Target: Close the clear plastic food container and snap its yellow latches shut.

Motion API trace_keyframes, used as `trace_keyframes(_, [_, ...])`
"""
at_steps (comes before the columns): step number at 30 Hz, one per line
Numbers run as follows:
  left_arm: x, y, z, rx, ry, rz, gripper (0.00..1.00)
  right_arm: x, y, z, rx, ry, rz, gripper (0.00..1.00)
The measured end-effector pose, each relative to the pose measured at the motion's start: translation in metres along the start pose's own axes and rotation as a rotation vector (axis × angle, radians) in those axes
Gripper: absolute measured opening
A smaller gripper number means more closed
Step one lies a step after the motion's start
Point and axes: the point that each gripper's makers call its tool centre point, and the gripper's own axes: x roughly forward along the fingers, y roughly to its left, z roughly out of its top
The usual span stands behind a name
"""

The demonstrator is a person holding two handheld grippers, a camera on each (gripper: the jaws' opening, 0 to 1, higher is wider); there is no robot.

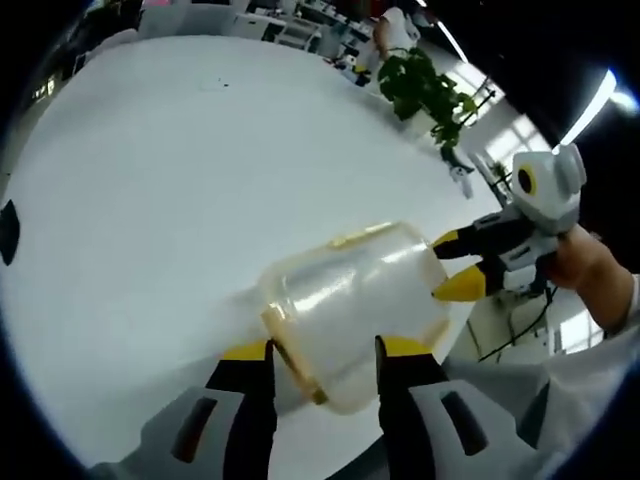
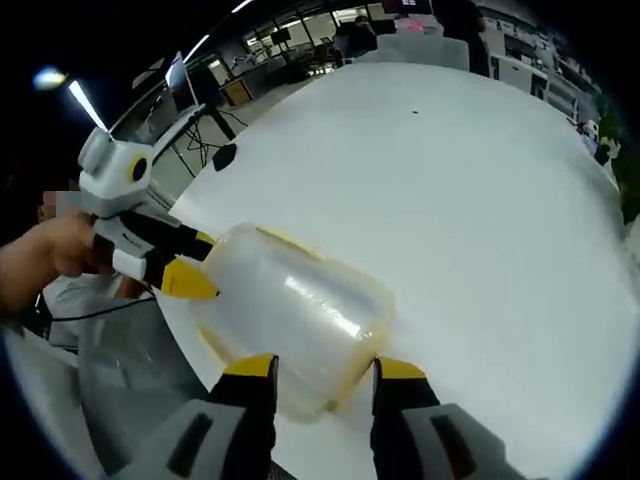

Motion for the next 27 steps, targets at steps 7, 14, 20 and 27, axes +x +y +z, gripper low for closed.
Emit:
trace_keyframes(7, [-0.009, 0.000, 0.001, 0.166, -0.014, -0.015, 0.38, -0.009, -0.008, 0.002, -0.048, -0.004, -0.019, 0.19])
trace_keyframes(14, [-0.024, 0.001, 0.009, 0.347, -0.020, 0.010, 0.39, -0.018, -0.010, 0.003, -0.077, -0.002, -0.017, 0.18])
trace_keyframes(20, [-0.031, -0.019, 0.017, 0.602, -0.048, -0.025, 0.34, -0.027, -0.006, 0.014, -0.247, -0.035, 0.006, 0.13])
trace_keyframes(27, [-0.027, -0.039, 0.023, 0.750, -0.056, -0.047, 0.27, -0.028, 0.024, 0.026, -0.424, -0.093, 0.120, 0.12])
